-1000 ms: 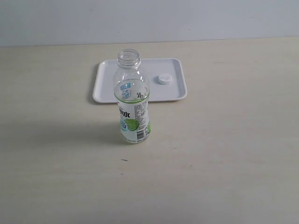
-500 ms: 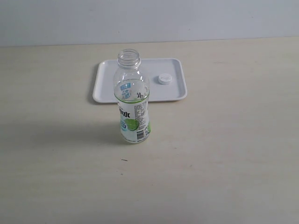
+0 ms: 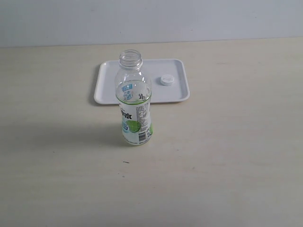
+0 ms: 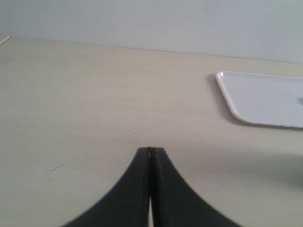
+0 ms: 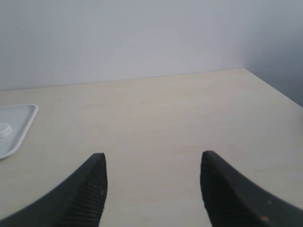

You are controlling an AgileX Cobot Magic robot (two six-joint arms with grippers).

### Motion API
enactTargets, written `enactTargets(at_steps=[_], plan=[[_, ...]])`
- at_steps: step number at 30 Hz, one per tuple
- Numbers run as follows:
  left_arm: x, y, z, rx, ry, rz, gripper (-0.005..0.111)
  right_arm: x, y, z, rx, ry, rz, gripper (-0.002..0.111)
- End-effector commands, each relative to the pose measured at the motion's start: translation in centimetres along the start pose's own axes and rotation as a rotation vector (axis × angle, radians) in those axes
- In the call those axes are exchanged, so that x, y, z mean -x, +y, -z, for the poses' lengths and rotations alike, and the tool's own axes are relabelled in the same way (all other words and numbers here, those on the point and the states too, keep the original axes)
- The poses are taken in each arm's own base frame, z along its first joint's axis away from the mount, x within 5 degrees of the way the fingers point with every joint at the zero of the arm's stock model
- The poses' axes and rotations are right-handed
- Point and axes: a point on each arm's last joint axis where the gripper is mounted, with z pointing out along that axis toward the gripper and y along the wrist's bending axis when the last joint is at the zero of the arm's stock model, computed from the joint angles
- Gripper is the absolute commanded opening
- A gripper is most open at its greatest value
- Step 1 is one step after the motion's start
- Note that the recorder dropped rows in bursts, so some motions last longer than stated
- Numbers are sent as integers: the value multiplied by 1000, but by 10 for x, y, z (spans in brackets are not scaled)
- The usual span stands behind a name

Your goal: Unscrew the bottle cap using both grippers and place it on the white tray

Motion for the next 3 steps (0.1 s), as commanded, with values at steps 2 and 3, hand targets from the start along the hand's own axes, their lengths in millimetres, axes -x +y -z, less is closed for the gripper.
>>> enactTargets(at_steps=[2, 3], plan=[[0, 0, 0, -1, -13, 2, 0, -1, 0, 0, -4, -5, 1, 57], [0, 0, 0, -1, -13, 2, 0, -1, 0, 0, -4, -5, 1, 57]])
